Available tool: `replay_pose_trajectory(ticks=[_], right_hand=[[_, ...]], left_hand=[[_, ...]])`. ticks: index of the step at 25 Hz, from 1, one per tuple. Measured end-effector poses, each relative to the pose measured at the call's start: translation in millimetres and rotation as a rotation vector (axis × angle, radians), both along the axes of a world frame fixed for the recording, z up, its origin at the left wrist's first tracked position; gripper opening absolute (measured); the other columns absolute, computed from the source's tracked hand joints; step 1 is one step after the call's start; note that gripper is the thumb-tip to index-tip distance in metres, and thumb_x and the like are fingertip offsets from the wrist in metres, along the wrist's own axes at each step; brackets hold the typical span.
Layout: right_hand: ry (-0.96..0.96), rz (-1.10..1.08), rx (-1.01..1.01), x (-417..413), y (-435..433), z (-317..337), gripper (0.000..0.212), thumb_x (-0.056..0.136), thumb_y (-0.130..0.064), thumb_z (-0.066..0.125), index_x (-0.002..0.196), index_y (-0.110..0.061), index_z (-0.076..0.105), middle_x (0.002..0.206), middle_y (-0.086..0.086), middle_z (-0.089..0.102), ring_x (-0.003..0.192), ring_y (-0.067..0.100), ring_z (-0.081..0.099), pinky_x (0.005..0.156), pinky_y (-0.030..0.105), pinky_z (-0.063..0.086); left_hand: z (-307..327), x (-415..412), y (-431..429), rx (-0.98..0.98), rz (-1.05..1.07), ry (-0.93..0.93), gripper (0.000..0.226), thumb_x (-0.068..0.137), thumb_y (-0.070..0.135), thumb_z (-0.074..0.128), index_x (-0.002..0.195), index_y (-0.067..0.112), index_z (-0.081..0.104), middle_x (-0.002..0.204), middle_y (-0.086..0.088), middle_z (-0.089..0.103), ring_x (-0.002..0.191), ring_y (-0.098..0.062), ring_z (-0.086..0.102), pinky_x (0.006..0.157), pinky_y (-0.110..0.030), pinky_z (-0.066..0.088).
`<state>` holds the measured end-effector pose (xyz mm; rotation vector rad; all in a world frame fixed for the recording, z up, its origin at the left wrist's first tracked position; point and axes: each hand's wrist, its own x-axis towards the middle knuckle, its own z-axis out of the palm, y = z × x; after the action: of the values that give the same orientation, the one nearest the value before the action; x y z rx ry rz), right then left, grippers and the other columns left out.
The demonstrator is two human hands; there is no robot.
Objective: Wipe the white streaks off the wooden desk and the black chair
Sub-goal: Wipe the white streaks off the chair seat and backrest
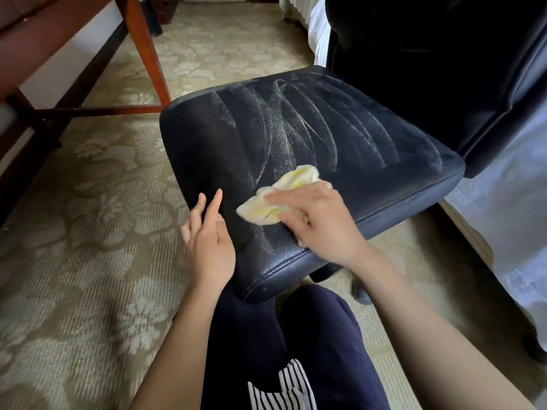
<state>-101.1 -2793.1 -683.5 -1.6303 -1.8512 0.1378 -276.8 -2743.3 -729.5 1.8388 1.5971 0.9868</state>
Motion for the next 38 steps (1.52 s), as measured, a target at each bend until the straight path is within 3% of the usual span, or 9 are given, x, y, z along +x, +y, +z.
replay_pose_trajectory(ticks=[7, 10, 13, 16, 21, 25, 29, 33, 38], right_hand=[[-0.072, 0.32, -0.011, -31, -46, -16, 0.029, 0.083, -0.028, 0.064, 0.111, -0.033, 0.068, 0.12, -0.018, 0.062, 0.101, 0.01, 0.051, 0.099, 0.027, 0.03], [-0.161, 0.471, -0.022, -24, -48, -14, 0.031, 0.081, -0.024, 0.068, 0.111, -0.03, 0.068, 0.12, -0.017, 0.063, 0.107, 0.01, 0.05, 0.101, 0.028, 0.031], [-0.235, 0.551, -0.079, -23, -23, 2, 0.031, 0.084, -0.027, 0.064, 0.115, -0.029, 0.066, 0.115, -0.018, 0.064, 0.109, 0.008, 0.046, 0.1, 0.021, 0.025], [-0.252, 0.588, -0.155, -35, 9, 15, 0.032, 0.086, -0.034, 0.054, 0.115, -0.028, 0.066, 0.108, -0.016, 0.066, 0.102, 0.003, 0.038, 0.099, 0.023, 0.025], [-0.347, 0.489, -0.288, -70, 82, 20, 0.031, 0.089, -0.026, 0.059, 0.119, -0.032, 0.063, 0.113, -0.004, 0.064, 0.113, 0.014, 0.039, 0.102, 0.039, 0.029], [-0.543, 0.341, -0.31, -111, 111, 3, 0.036, 0.092, -0.021, 0.052, 0.124, -0.035, 0.054, 0.119, -0.004, 0.058, 0.122, 0.017, 0.033, 0.097, 0.034, 0.026], [-0.573, 0.334, -0.303, -114, 96, 4, 0.035, 0.093, -0.023, 0.052, 0.125, -0.034, 0.051, 0.123, -0.009, 0.057, 0.125, 0.016, 0.036, 0.106, 0.031, 0.023], [-0.444, 0.271, -0.169, -99, 47, 2, 0.028, 0.093, -0.027, 0.048, 0.118, -0.034, 0.058, 0.113, -0.009, 0.062, 0.115, 0.015, 0.045, 0.1, 0.024, 0.019], [-0.409, 0.154, 0.003, -85, 0, -5, 0.036, 0.083, -0.032, 0.042, 0.105, -0.026, 0.069, 0.089, -0.009, 0.069, 0.083, 0.02, 0.061, 0.089, 0.027, 0.036]], left_hand=[[-15, -7, -5, -0.131, -0.022, -0.344, 0.051, 0.103, 0.029, 0.034, 0.15, 0.017, 0.02, 0.157, 0.004, 0.016, 0.144, -0.009, 0.014, 0.107, -0.013, 0.01], [-34, -10, -12, -0.584, 0.174, -0.77, 0.082, 0.085, 0.074, 0.036, 0.146, 0.019, 0.035, 0.152, 0.001, 0.034, 0.138, -0.016, 0.035, 0.116, -0.032, 0.021], [-37, -13, -25, -0.872, 0.234, -1.093, 0.082, 0.087, 0.075, 0.023, 0.127, 0.01, 0.051, 0.121, -0.012, 0.063, 0.11, -0.022, 0.059, 0.099, -0.038, 0.043], [-30, -4, -38, -0.812, 0.196, -1.149, 0.072, 0.094, 0.065, 0.01, 0.109, 0.019, 0.064, 0.099, -0.002, 0.071, 0.104, -0.019, 0.06, 0.092, -0.036, 0.044], [-36, 0, -29, -0.817, 0.267, -1.223, 0.081, 0.087, 0.075, 0.017, 0.143, 0.023, 0.043, 0.142, -0.003, 0.05, 0.131, -0.024, 0.045, 0.113, -0.044, 0.031], [-40, -2, -22, -0.779, 0.226, -1.052, 0.08, 0.084, 0.075, 0.032, 0.138, 0.019, 0.048, 0.137, -0.003, 0.055, 0.127, -0.02, 0.05, 0.112, -0.041, 0.033], [-60, -6, -16, -0.755, 0.206, -1.026, 0.115, 0.052, 0.09, 0.042, 0.142, 0.019, 0.044, 0.14, -0.002, 0.051, 0.13, -0.019, 0.046, 0.113, -0.04, 0.032], [-40, -4, -18, -0.74, 0.211, -1.096, 0.068, 0.094, 0.065, 0.023, 0.138, 0.019, 0.047, 0.134, -0.006, 0.056, 0.125, -0.021, 0.051, 0.11, -0.041, 0.036], [-33, -9, -23, -0.758, -0.019, -1.046, 0.052, 0.101, 0.053, 0.02, 0.111, 0.024, 0.062, 0.108, -0.002, 0.071, 0.102, -0.016, 0.066, 0.093, -0.036, 0.05]])
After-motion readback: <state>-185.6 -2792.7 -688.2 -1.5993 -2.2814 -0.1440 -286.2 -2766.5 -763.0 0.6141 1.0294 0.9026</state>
